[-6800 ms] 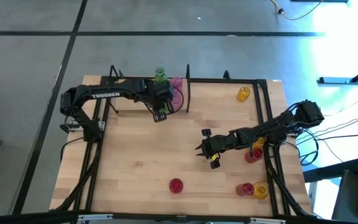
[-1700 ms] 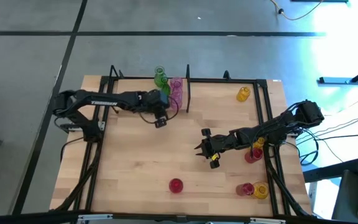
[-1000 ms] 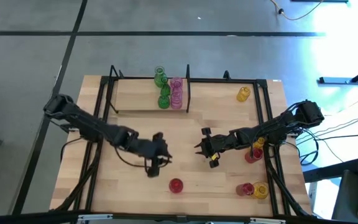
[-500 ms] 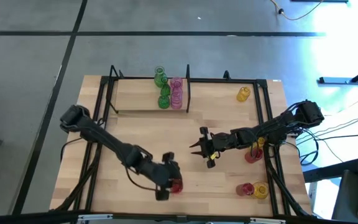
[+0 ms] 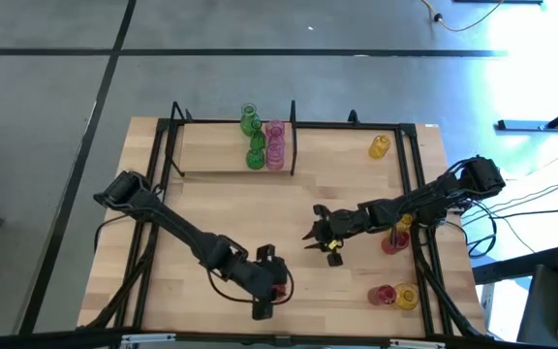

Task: Sort vases onto shelf
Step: Put the bottom left red vase on the shelf

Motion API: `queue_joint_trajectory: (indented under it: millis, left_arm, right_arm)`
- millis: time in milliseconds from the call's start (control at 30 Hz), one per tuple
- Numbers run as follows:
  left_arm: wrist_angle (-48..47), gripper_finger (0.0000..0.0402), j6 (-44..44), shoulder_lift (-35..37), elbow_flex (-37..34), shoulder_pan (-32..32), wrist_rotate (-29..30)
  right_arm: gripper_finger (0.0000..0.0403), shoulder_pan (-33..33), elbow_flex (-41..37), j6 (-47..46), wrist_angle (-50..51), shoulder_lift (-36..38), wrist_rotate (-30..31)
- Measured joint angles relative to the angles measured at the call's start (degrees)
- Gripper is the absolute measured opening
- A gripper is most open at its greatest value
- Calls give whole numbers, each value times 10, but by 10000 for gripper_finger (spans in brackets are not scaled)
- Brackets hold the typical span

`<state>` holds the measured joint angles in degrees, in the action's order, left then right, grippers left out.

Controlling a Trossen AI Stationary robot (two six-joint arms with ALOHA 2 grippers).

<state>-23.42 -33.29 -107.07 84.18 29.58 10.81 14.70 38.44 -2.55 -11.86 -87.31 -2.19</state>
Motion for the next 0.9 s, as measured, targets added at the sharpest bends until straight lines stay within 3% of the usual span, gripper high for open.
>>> queue_joint_trajectory:
  millis: [267,533,900]
  left_arm:
    - [-85,160,-84,0,0,0,-26]
    - [-85,159,-91,-2,0,-1,13]
    - [-78,159,-114,-43,0,-15,-40]
  right_arm:
    - [108,0,0,-5,16,0,17]
    - [108,-1,0,-1,14,0,37]
    - [108,-1,0,-1,14,0,42]
